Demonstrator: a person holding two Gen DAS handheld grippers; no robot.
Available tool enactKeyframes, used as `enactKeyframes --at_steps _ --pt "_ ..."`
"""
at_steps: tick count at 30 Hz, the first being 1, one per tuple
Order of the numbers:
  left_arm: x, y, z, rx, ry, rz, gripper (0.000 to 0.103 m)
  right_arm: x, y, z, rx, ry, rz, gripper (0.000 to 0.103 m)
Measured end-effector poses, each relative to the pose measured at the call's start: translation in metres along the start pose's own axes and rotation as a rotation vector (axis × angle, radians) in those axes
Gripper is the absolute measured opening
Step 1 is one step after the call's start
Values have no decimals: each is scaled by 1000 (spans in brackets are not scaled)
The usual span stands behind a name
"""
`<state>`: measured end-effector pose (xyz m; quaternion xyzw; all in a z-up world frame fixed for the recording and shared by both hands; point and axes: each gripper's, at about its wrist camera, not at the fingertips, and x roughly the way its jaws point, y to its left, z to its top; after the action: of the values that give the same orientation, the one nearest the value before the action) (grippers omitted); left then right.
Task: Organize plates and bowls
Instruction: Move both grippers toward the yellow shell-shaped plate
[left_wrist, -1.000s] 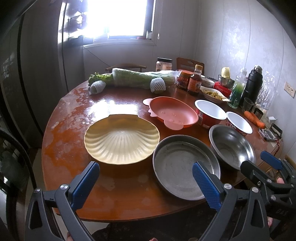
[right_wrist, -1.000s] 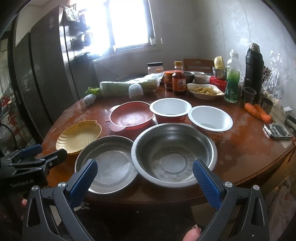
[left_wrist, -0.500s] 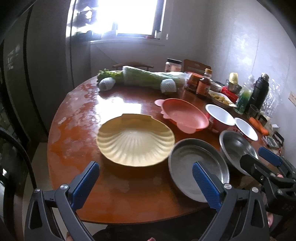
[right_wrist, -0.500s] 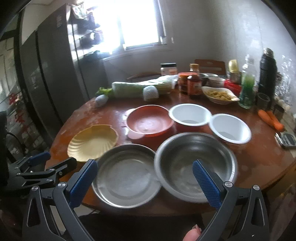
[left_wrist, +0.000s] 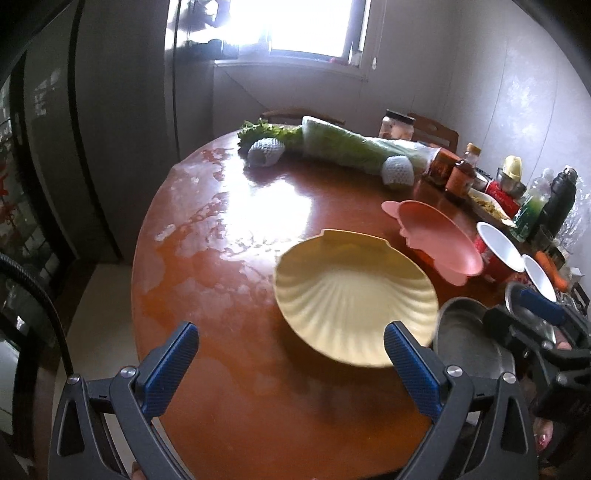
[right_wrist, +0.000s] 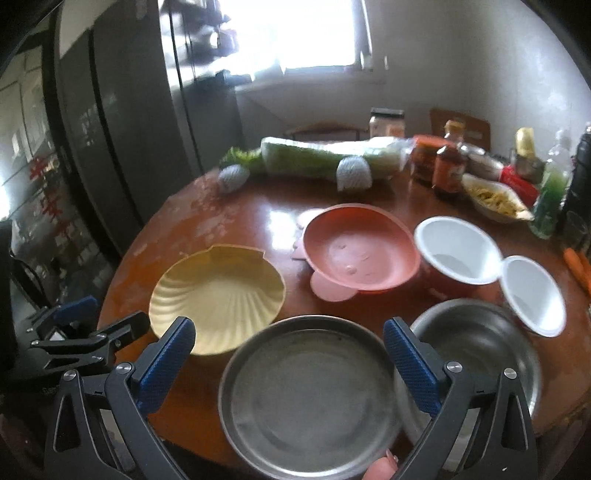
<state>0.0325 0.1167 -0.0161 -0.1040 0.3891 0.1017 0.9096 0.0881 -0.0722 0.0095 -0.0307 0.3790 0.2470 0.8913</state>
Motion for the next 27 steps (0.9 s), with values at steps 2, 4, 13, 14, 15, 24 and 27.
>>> enactKeyframes --at_steps 2,4,13,14,15,24,27 --pt "10 5 9 14 4 18 101 13 4 3 6 24 20 100" --pt "20 7 15 32 24 31 101 27 6 6 9 49 21 98" --pt "51 10 39 67 47 -21 89 69 14 16 1 142 0 71" --pt "54 10 41 73 46 -20 87 72 13 17 0 146 -6 65" --pt "56 10 44 78 45 -20 87 74 13 18 -2 146 -15 62" --pt "71 7 50 109 73 -31 75 94 16 20 -27 186 -27 29" --pt "74 5 50 118 83 -39 71 98 15 21 -22 189 -32 21"
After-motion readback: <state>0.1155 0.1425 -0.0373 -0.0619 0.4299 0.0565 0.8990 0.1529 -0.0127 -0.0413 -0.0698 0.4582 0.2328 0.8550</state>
